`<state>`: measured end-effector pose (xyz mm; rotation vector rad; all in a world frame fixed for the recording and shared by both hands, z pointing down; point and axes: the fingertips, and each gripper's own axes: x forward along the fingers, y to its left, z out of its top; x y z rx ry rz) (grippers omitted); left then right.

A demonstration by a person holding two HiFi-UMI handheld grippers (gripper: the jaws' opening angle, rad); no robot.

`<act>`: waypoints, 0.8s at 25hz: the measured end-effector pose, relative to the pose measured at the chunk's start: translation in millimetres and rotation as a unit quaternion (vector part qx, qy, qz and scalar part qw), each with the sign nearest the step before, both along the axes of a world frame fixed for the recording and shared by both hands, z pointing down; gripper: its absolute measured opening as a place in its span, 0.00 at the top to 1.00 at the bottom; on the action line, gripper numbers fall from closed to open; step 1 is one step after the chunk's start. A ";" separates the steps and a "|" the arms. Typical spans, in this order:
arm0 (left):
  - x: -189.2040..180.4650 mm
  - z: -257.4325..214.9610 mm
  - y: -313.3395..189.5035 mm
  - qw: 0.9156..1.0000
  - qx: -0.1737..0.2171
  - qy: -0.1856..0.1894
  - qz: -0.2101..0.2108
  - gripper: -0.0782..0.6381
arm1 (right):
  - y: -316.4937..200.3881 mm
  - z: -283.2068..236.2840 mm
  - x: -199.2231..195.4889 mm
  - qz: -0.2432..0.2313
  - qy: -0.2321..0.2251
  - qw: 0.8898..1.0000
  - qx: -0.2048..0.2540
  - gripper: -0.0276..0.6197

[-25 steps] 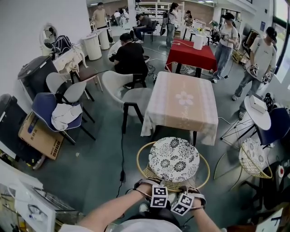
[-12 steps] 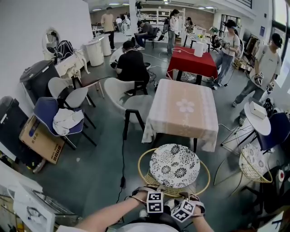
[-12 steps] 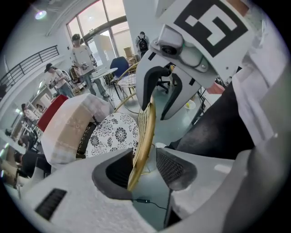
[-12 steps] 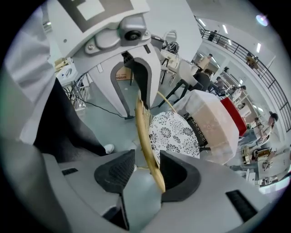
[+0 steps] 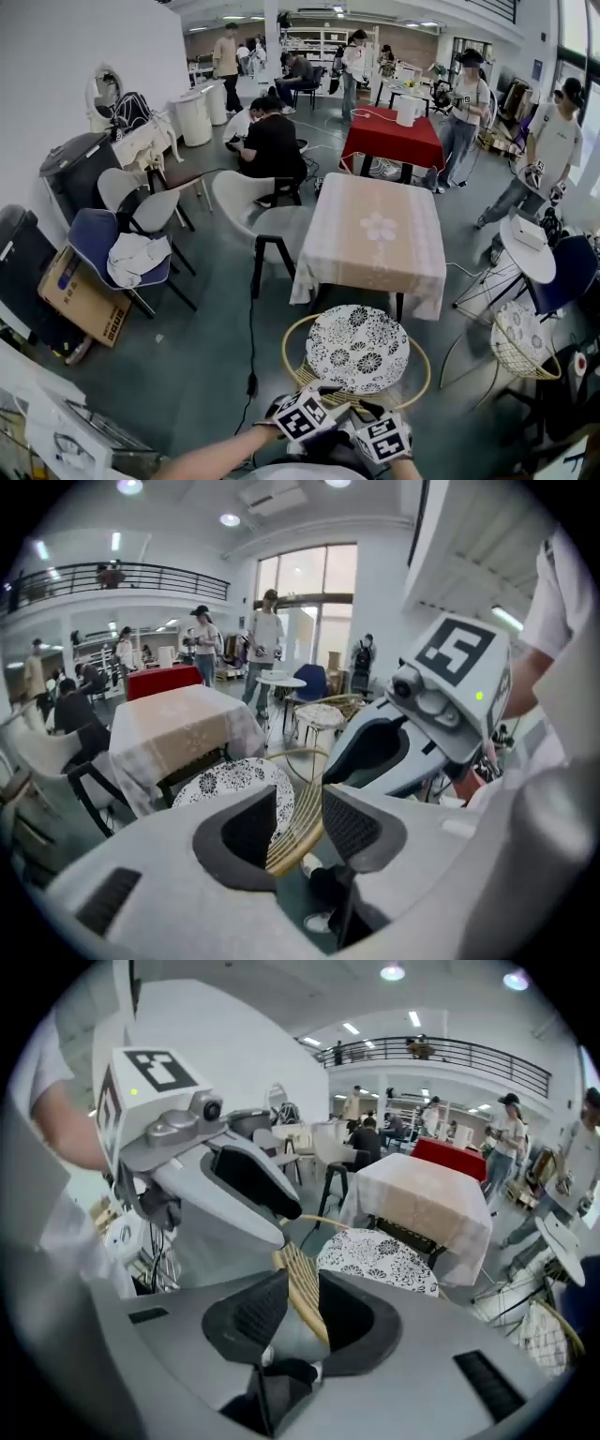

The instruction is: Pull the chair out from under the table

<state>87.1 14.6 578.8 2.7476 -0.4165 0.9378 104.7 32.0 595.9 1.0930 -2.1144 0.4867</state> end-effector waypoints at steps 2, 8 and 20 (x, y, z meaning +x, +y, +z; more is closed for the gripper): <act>1.2 -20.9 -8.4 0.999 -0.001 0.035 -0.030 0.68 | -9.4 -19.2 1.9 0.035 -0.027 0.999 0.016 0.84; 0.4 -73.5 -29.3 0.986 0.029 0.116 -0.120 0.68 | -30.2 -73.0 9.8 0.124 -0.075 0.986 0.086 0.92; 5.2 -111.6 -39.4 0.966 0.046 0.163 -0.196 0.88 | -44.6 -127.8 22.7 0.171 -0.118 0.966 0.154 0.95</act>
